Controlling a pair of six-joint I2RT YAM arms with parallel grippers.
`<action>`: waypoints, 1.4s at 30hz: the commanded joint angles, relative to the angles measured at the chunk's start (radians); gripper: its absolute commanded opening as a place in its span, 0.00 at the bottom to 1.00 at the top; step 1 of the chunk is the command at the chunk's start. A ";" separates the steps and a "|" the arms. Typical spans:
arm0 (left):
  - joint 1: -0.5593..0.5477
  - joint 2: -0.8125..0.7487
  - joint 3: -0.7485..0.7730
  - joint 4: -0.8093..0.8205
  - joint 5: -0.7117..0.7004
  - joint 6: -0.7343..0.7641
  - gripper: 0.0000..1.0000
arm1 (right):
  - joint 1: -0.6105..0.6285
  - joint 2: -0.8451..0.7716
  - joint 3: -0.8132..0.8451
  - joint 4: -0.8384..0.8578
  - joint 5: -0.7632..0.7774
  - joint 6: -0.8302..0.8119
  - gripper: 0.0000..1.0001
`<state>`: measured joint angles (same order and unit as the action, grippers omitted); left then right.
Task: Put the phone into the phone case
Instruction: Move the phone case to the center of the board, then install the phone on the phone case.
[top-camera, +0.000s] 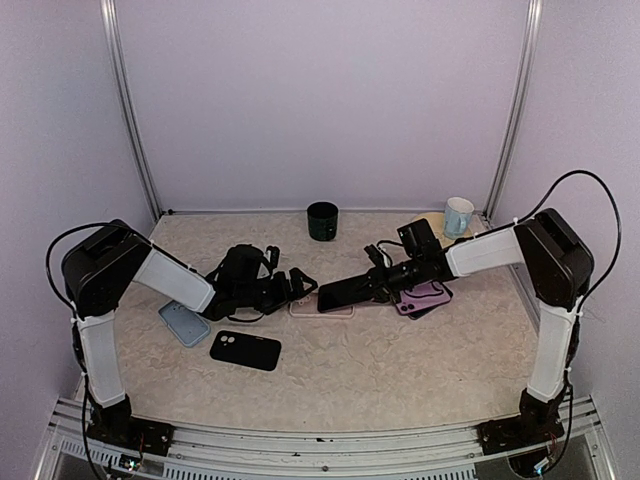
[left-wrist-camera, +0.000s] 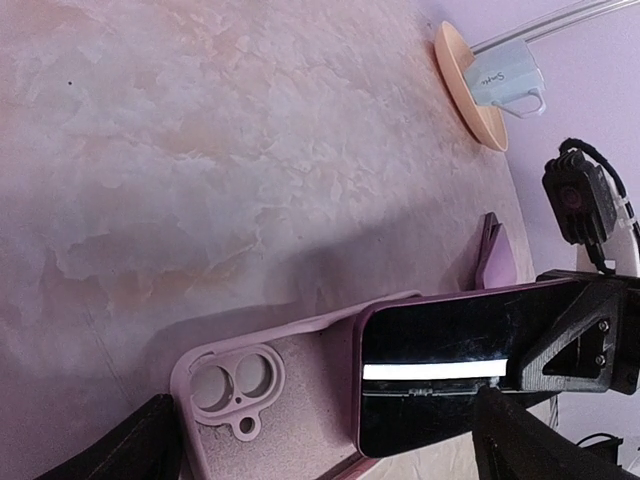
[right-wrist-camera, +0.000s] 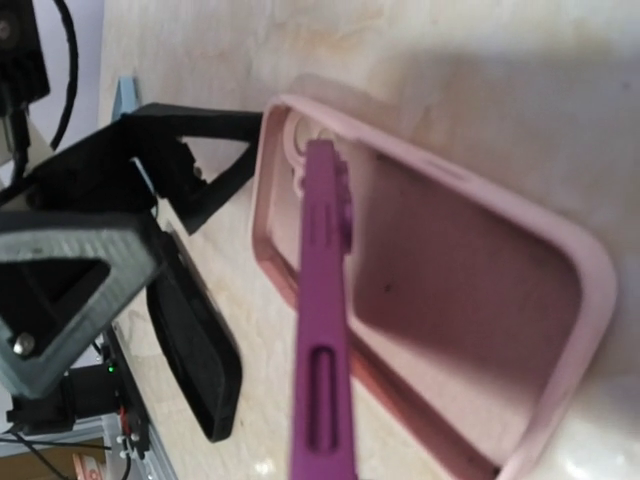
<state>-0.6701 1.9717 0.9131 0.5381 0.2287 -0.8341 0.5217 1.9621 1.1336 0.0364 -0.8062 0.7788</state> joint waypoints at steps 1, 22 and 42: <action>-0.009 0.032 0.013 -0.025 0.015 -0.003 0.99 | -0.015 0.023 0.051 0.013 -0.057 -0.014 0.00; -0.011 0.037 0.032 -0.027 0.023 -0.003 0.99 | 0.002 0.126 0.111 0.073 -0.174 0.094 0.00; -0.033 0.041 0.020 -0.012 0.015 -0.020 0.99 | 0.027 0.210 0.111 0.114 -0.204 0.164 0.00</action>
<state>-0.6815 1.9865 0.9325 0.5388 0.2283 -0.8387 0.5282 2.1456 1.2392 0.1246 -0.9855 0.9268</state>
